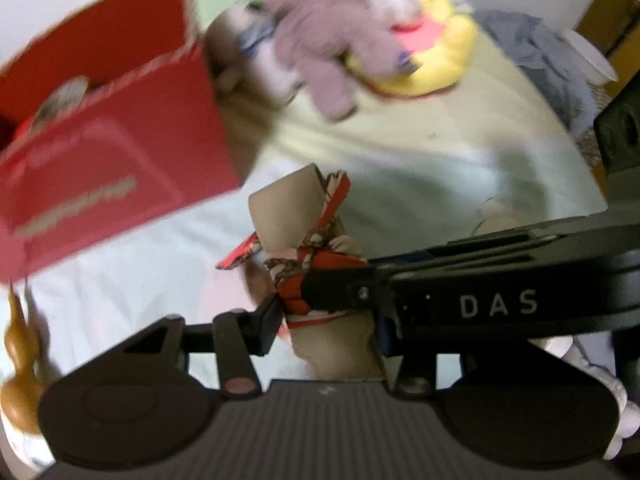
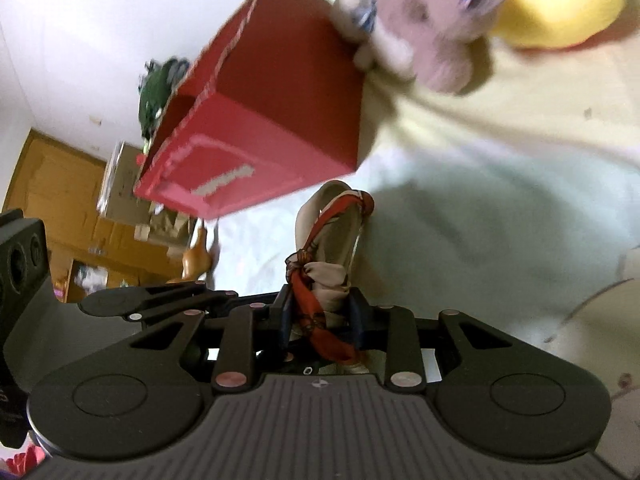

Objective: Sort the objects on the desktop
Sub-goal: 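Lift the scarf-wrapped item and carry it over the red box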

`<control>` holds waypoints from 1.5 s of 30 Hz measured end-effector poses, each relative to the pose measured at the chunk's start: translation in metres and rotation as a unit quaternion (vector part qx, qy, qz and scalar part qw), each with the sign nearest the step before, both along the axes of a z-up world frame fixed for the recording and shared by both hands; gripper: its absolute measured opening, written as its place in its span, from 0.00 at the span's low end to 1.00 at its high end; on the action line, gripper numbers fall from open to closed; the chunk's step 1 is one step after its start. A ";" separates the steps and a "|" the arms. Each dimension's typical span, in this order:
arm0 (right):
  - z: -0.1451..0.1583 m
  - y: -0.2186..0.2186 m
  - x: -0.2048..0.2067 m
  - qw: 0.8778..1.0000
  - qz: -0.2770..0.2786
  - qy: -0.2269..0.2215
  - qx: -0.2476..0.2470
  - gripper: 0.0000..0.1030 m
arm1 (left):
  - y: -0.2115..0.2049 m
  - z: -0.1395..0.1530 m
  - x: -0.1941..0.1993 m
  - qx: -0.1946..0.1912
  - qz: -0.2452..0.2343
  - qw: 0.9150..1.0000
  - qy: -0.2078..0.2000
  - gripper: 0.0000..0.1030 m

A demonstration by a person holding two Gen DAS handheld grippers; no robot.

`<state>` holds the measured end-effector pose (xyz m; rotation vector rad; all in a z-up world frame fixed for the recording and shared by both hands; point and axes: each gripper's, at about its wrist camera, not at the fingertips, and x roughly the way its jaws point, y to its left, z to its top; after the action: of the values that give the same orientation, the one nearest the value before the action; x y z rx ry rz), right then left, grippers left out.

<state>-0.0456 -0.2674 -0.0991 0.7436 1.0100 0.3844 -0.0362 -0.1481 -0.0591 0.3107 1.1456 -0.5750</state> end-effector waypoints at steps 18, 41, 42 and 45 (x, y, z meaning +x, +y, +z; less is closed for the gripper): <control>0.110 -0.003 0.002 0.982 -0.145 -0.116 -0.044 0.30 | 0.010 0.118 0.038 -0.084 -0.133 0.982 -0.104 0.44; 0.157 0.083 0.137 0.972 -0.098 -0.192 -0.093 0.29 | 0.100 0.152 0.163 -0.076 -0.075 0.979 -0.173 0.44; 0.158 0.086 0.141 0.972 -0.095 -0.196 -0.092 0.29 | 0.103 0.154 0.167 -0.077 -0.069 0.978 -0.179 0.44; 0.165 0.096 0.158 0.969 -0.087 -0.213 -0.092 0.29 | 0.115 0.159 0.179 -0.087 -0.052 0.977 -0.189 0.44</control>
<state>0.1121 -0.1718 0.0657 0.5444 0.5617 0.2765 0.1428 -0.0330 0.1001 0.3147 0.7108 -0.6705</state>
